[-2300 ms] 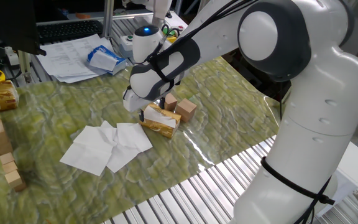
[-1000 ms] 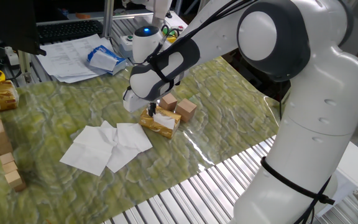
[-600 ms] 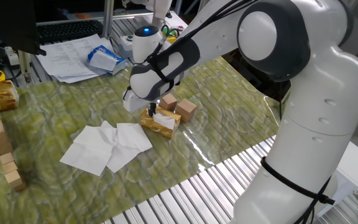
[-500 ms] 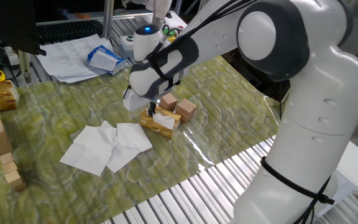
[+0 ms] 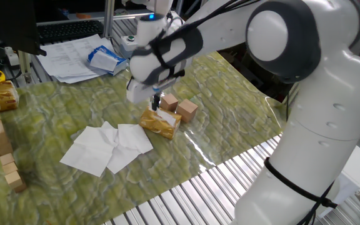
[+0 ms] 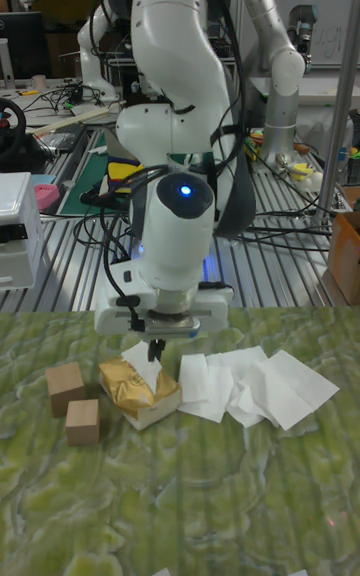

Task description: Pull out a napkin

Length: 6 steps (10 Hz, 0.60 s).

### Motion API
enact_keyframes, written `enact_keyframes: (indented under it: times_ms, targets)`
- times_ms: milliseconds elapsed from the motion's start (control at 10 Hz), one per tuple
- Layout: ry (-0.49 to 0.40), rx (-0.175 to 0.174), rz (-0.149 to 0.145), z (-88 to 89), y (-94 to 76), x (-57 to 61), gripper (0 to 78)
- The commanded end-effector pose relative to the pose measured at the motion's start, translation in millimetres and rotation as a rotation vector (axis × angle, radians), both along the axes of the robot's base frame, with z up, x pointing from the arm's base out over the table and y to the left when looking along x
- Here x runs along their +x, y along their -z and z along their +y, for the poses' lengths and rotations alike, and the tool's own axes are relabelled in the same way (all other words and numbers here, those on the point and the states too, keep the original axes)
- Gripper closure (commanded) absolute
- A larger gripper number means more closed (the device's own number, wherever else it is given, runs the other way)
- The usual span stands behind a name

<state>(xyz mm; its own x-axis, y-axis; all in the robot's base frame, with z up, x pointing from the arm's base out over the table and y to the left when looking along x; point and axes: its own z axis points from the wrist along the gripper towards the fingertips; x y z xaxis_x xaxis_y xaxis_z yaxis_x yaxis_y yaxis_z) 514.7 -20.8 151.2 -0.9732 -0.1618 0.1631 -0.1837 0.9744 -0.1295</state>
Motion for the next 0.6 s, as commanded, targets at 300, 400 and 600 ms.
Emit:
enact_keyframes:
  times_ms: [300,400,600]
  targets:
    - [0.031,-0.002,0.117,-9.5,-80.9,4.4,76.4]
    - [0.064,-0.009,0.139,4.3,-108.6,7.3,76.4]
    - [0.089,-0.016,0.148,22.7,-127.7,6.4,76.4]
